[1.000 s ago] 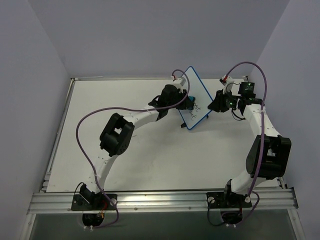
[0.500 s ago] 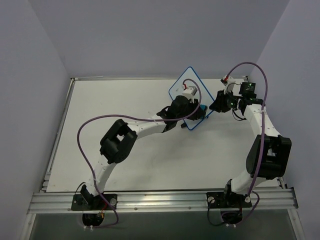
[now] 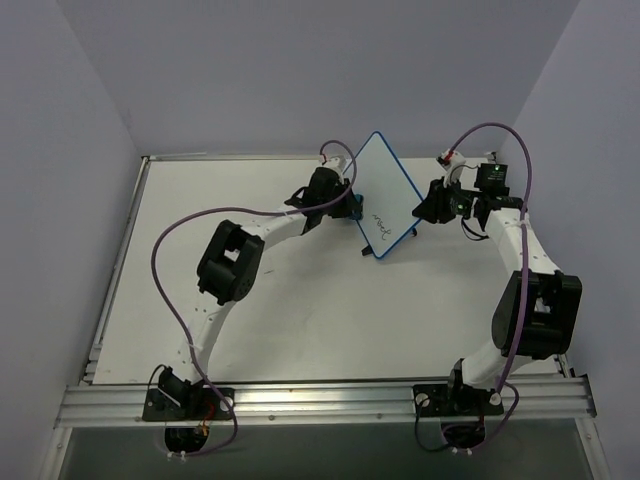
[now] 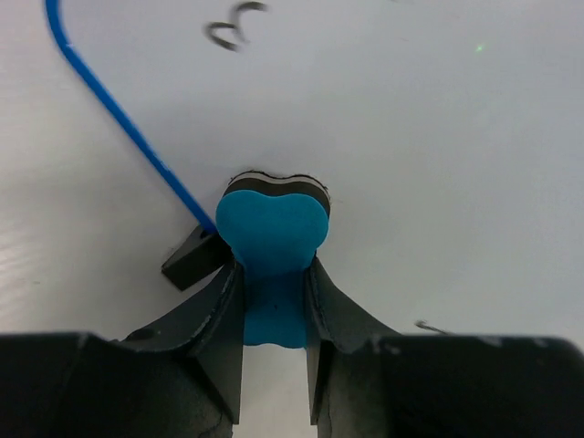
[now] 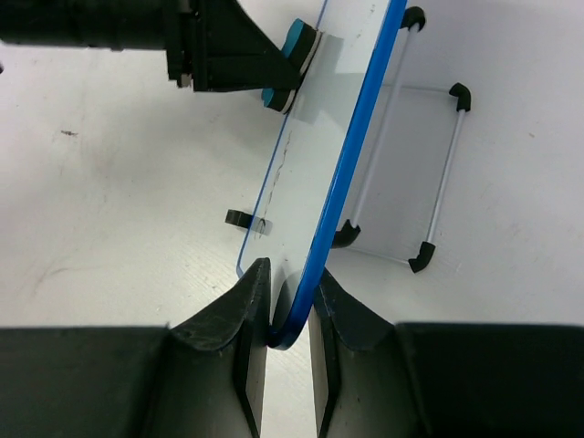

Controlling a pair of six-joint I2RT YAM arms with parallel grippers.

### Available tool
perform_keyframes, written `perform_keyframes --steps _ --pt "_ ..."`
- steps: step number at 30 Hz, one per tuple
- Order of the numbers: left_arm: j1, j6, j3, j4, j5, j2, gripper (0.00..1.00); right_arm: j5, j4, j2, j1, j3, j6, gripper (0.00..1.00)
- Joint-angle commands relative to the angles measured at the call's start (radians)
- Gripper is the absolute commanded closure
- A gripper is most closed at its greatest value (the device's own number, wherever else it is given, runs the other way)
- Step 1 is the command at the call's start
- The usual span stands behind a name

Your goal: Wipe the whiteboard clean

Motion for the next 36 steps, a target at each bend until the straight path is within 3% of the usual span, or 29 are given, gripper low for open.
perform_keyframes --steps 1,5,14,25,36 --pt "0.035 -0.012 0.138 -0.119 0.046 0.078 0.98 -0.068 -0.049 -0.019 0.047 -0.017 -0.068 1.0" --pt "0.096 -0.05 0.287 -0.188 0.126 0.165 0.98 -0.064 -0.055 -0.014 0.052 -0.015 -0.074 1.0" --pt "0.133 -0.017 0.649 -0.31 0.161 0.336 0.97 -0.053 -0.061 -0.009 0.061 -0.015 -0.082 1.0" --pt "0.15 -0.018 0.792 -0.186 0.115 0.425 0.93 -0.052 -0.063 0.0 0.062 -0.012 -0.082 1.0" --pt "0.15 -0.059 0.631 0.052 0.088 0.321 0.94 -0.03 -0.069 0.012 0.063 -0.011 -0.09 1.0"
